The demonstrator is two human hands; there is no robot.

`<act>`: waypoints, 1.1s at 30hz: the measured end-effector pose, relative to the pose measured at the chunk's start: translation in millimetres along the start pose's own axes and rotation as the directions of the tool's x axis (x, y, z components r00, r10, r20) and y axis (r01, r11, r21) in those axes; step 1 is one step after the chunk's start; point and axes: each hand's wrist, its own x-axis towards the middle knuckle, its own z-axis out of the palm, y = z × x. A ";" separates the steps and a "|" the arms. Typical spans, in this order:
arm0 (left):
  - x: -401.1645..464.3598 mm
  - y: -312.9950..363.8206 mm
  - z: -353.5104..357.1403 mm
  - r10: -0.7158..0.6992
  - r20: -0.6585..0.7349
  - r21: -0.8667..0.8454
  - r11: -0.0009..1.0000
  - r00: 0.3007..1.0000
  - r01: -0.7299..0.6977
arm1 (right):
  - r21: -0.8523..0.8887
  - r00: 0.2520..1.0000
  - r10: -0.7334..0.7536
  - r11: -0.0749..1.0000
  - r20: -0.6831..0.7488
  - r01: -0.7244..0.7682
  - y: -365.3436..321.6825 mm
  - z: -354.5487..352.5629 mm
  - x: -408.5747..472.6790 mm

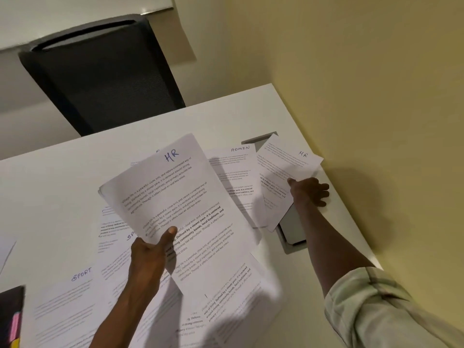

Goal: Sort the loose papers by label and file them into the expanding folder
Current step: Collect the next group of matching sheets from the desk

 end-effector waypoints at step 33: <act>-7.6 7.9 -112.2 0.061 0.058 0.054 0.996 0.996 -0.064 | 0.320 0.329 -0.880 0.219 -0.343 0.922 -21.9 -201.8 -346.6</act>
